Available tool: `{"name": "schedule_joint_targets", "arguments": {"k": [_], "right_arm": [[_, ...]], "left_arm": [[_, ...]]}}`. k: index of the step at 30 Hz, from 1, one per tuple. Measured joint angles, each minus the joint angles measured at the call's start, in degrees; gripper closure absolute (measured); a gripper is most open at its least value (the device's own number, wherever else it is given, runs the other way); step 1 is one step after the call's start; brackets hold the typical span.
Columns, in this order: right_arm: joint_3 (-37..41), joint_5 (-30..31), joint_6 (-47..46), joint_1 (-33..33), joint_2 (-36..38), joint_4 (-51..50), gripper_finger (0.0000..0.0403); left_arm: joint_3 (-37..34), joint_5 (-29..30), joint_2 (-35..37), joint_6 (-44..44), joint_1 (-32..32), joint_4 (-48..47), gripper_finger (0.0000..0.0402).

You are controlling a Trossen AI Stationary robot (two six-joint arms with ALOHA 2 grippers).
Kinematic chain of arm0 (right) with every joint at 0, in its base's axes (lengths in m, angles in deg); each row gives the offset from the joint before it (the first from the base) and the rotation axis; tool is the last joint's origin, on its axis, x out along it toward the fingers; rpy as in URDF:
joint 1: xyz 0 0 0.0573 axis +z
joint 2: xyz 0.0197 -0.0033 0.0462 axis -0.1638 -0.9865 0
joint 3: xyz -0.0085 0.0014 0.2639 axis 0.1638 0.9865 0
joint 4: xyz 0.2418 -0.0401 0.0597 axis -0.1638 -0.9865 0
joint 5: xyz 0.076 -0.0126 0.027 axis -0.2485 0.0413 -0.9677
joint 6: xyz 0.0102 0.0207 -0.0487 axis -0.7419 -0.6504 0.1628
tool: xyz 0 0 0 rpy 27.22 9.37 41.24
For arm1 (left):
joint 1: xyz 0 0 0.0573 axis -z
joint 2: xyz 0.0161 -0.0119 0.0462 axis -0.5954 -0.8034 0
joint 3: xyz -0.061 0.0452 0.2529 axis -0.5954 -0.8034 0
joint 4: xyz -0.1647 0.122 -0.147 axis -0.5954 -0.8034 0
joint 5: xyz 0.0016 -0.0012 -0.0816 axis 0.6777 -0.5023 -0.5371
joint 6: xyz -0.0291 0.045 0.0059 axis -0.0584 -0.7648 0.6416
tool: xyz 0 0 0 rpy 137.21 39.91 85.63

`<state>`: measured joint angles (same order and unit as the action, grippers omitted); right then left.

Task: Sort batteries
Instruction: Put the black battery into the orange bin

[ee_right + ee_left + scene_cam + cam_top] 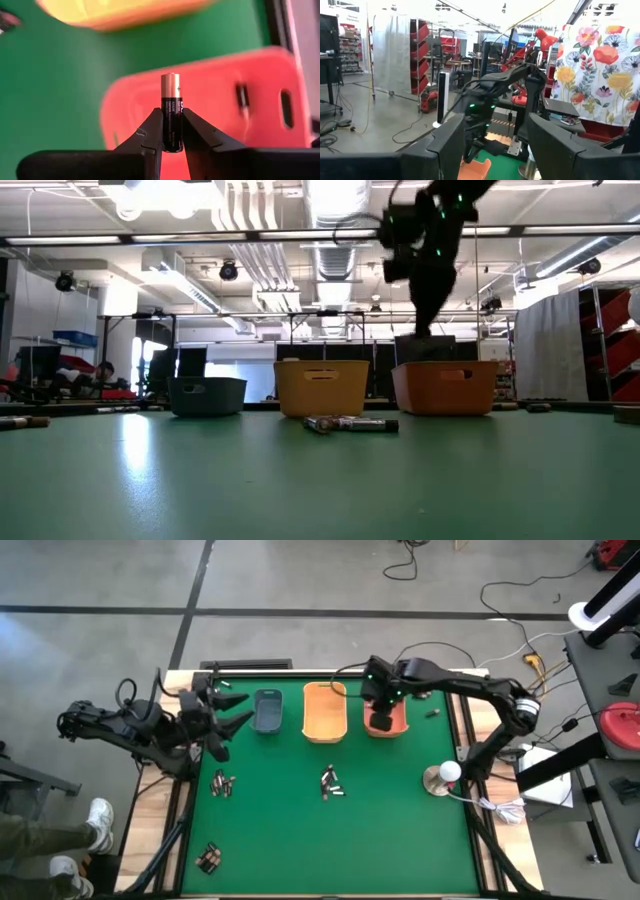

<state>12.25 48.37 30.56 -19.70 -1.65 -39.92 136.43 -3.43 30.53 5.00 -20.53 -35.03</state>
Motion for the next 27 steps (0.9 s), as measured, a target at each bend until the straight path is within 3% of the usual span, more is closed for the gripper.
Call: {"name": "schedule_joint_targets", "arguments": {"k": [7,13,27], "right_arm": [[6.5,-0.6,-0.7,-7.5,-5.0,8.1,0.0351],[5.6,0.7,7.1,-9.1,-10.5,10.8,0.0350],[4.9,2.8,11.0,-11.8,-16.7,11.7,0.0348]], "left_arm": [[0.0,0.1,-0.5,0.2,-1.0,0.3,0.0210],[0.0,0.3,-0.4,0.2,-1.7,0.3,0.0210],[0.0,2.9,-0.5,3.0,-1.6,-1.5,0.0210]]}}
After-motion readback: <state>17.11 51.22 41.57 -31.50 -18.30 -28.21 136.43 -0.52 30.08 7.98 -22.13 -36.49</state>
